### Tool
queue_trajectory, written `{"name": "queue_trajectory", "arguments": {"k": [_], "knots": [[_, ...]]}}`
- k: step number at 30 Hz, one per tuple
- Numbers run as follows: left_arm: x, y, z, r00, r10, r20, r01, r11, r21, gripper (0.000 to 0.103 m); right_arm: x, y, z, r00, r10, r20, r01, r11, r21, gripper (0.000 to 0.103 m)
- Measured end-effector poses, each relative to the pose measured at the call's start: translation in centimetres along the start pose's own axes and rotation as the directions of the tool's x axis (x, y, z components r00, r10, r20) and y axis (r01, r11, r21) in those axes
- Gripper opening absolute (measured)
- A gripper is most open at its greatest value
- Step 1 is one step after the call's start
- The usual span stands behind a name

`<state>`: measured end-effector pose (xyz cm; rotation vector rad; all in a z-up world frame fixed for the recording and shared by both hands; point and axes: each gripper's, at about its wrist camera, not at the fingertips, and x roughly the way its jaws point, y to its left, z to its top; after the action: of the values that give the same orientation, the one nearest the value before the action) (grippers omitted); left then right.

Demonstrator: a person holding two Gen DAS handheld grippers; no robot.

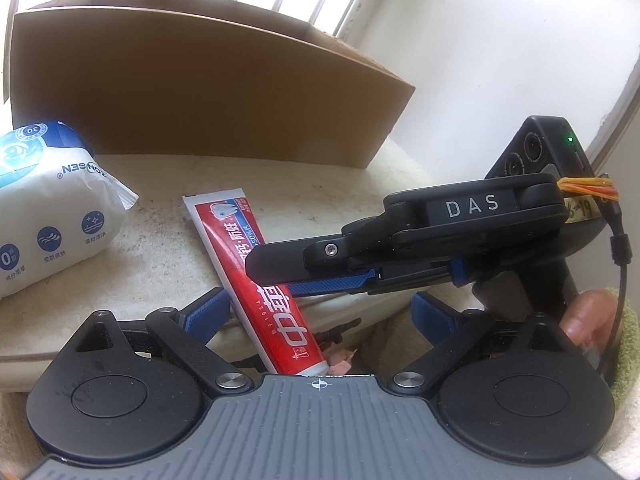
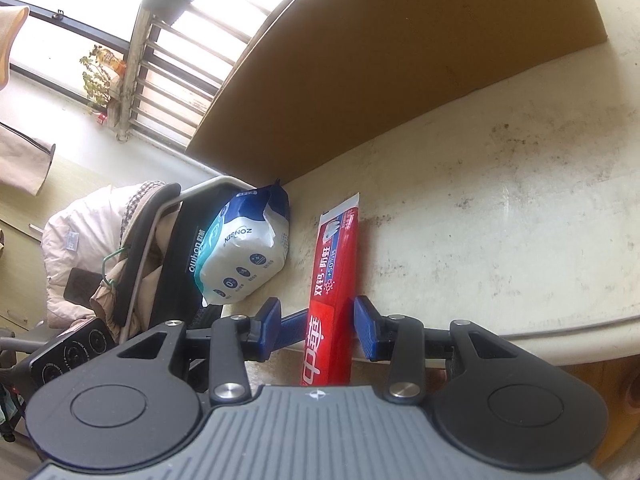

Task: Organize objects
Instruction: 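Close the right gripper on the red toothpaste tube, then lift the red toothpaste tube off the dresser with the right gripper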

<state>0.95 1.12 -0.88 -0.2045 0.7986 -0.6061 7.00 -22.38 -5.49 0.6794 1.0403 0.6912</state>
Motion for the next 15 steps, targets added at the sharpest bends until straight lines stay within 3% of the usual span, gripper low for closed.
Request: {"name": "queue_trajectory", "arguments": {"k": [15], "knots": [[-0.9, -0.4, -0.5, 0.998, 0.037, 0.042, -0.035, 0.998, -0.043, 0.097, 0.3, 0.7, -0.1, 1.000, -0.028, 0.007, 0.028, 0.998, -0.063, 0.041]]}}
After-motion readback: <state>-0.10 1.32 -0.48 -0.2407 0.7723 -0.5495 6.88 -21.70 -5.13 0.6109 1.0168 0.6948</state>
